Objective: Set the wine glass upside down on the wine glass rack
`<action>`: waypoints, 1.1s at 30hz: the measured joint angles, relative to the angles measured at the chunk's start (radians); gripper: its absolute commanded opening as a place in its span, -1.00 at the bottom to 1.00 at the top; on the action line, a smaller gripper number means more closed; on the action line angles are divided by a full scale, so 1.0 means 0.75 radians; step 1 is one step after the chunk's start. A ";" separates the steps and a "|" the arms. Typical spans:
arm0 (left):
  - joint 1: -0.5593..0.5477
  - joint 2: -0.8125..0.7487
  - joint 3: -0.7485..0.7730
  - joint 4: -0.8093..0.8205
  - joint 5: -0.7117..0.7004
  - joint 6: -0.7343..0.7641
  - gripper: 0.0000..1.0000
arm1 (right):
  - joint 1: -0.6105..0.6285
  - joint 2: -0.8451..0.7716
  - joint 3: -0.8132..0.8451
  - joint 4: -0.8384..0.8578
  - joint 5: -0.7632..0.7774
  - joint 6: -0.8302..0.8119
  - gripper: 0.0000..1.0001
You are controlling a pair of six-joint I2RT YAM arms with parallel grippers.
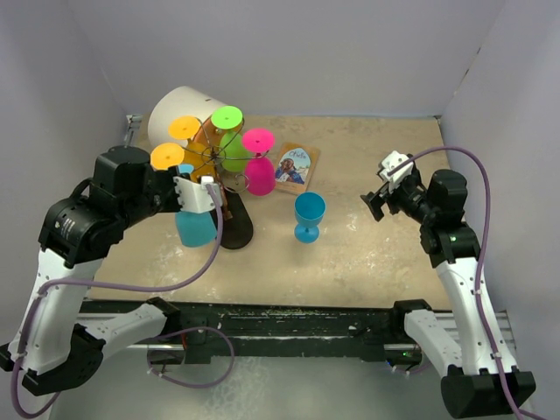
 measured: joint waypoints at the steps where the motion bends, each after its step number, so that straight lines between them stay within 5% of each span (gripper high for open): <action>1: 0.000 -0.002 0.003 -0.007 0.006 0.000 -1.00 | -0.001 0.000 0.000 0.000 0.000 0.000 0.83; 33: 0.000 0.009 -0.016 0.005 0.207 -0.001 -0.98 | -0.018 -0.002 -0.002 0.001 -0.002 0.000 0.84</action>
